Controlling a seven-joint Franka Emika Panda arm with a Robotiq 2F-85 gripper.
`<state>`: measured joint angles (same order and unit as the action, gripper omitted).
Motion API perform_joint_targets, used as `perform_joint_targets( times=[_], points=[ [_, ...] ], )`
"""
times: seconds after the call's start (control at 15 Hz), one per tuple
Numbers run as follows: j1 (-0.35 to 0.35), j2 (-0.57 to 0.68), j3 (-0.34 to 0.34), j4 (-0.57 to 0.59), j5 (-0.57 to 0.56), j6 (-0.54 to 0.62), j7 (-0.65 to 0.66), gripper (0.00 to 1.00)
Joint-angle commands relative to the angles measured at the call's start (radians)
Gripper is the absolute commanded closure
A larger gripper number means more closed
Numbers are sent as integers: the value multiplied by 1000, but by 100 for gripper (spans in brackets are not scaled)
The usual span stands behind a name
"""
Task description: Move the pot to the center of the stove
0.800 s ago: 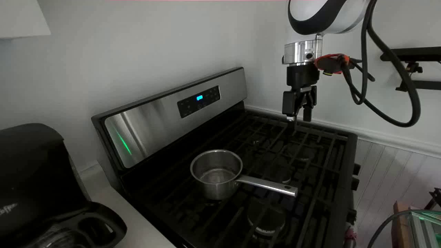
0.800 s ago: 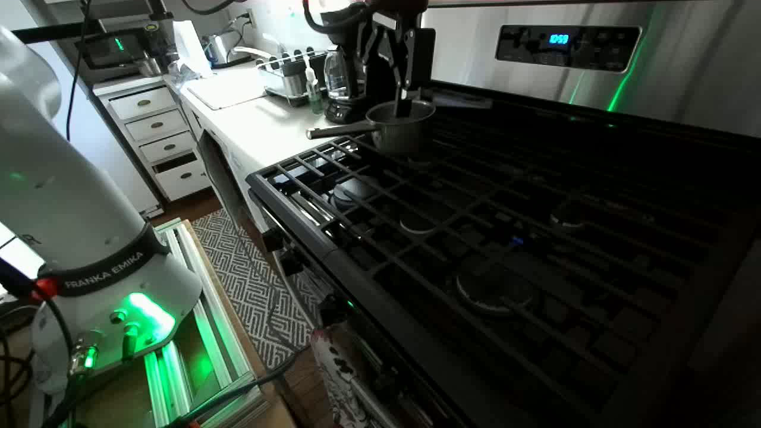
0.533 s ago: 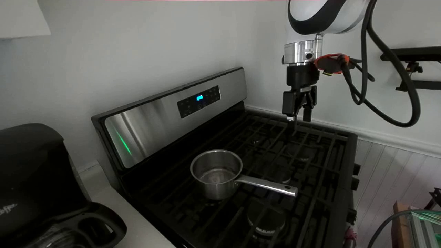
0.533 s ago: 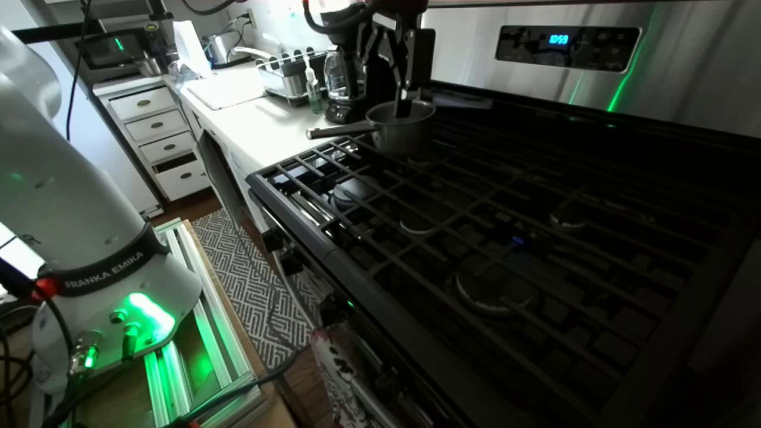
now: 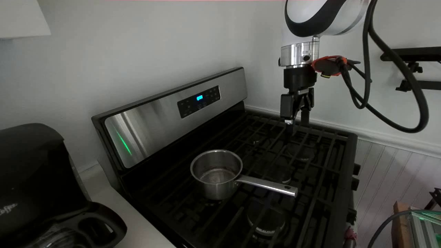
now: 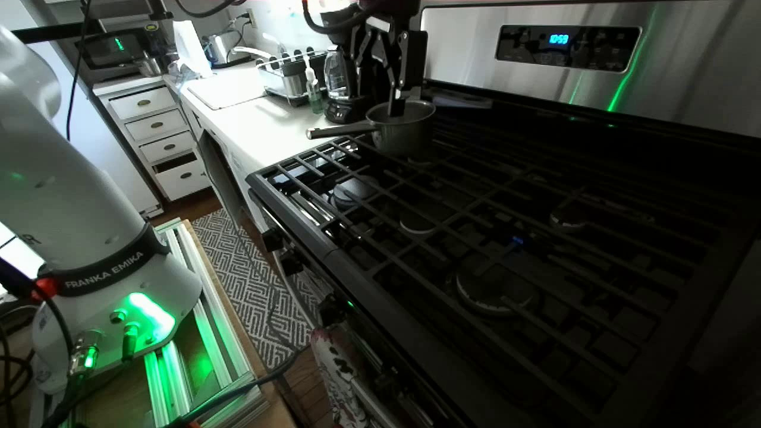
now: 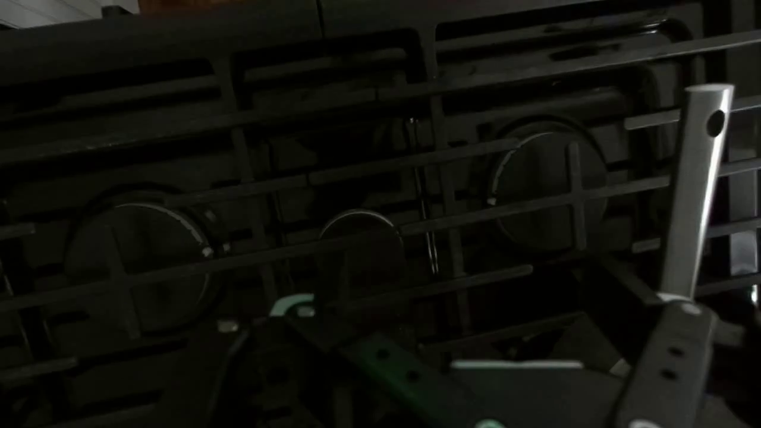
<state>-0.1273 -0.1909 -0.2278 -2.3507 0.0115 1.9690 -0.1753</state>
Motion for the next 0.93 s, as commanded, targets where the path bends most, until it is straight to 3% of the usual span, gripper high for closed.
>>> perform_joint_targets(
  times=[0.0,0.67,0.87],
  points=[
    [15,-18,56,-39,7,6,30,0],
    [79,-8,168,-137,82,103,184,0],
    [72,0,161,-114,67,70,151,0]
  ],
)
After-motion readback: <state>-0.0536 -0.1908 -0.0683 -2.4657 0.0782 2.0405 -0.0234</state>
